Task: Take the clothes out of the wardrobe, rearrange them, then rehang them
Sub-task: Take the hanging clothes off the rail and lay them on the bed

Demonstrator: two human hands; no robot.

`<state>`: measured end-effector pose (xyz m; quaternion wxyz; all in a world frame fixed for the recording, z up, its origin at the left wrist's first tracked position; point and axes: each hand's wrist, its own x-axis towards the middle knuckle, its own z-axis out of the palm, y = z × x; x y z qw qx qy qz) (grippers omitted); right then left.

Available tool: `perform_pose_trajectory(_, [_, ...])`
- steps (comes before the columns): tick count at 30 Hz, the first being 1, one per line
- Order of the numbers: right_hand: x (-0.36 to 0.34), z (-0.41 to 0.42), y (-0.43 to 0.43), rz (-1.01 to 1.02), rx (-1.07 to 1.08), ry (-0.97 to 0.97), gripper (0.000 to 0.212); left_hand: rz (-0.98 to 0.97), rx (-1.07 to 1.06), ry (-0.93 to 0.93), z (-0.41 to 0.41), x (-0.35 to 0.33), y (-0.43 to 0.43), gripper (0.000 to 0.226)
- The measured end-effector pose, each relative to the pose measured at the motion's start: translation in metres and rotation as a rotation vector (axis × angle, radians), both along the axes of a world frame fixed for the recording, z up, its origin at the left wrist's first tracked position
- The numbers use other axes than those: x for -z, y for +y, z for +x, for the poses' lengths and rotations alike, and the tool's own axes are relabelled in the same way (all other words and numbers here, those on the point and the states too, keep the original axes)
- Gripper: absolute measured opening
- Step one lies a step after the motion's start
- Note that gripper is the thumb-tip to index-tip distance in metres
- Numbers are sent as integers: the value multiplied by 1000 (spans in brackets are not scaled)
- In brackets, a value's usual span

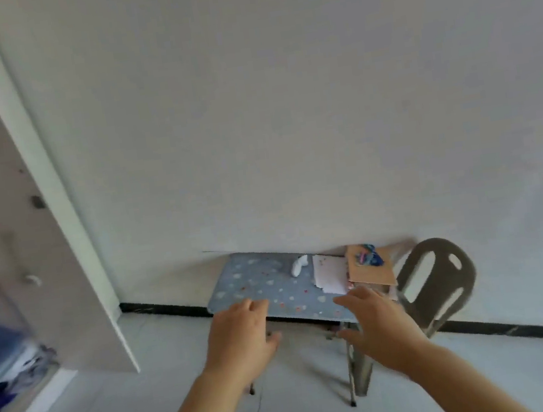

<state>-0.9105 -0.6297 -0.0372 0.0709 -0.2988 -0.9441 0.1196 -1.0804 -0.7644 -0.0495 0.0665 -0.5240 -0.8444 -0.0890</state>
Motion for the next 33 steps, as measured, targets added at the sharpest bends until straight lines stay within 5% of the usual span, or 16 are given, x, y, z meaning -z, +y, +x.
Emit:
perform_pose_trajectory(17, [-33, -279, -71, 92, -788, 26, 55, -24, -834, 42, -124, -43, -158, 51])
perform_pose_trajectory(33, [-69, -526, -220, 125, -1053, 135, 47, 74, -1074, 89, -330, -57, -294, 50])
